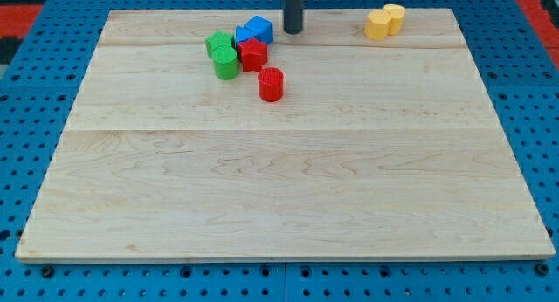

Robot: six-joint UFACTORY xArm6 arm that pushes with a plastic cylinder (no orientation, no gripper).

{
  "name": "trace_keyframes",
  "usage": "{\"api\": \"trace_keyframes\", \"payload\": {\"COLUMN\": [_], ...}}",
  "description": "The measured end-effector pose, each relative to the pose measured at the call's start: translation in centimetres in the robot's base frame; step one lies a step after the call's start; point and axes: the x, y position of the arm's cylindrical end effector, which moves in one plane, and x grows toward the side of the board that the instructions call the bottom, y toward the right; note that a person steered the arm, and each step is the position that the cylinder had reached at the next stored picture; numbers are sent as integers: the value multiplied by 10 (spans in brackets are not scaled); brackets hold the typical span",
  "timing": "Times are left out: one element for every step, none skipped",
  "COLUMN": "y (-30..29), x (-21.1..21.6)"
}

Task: Place the blue cube into top right of red star

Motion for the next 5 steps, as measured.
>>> {"api": "trace_keyframes", "payload": {"y": [9,0,-71,-67,-48], "x": [-6,-52,-50,-22,-4]}}
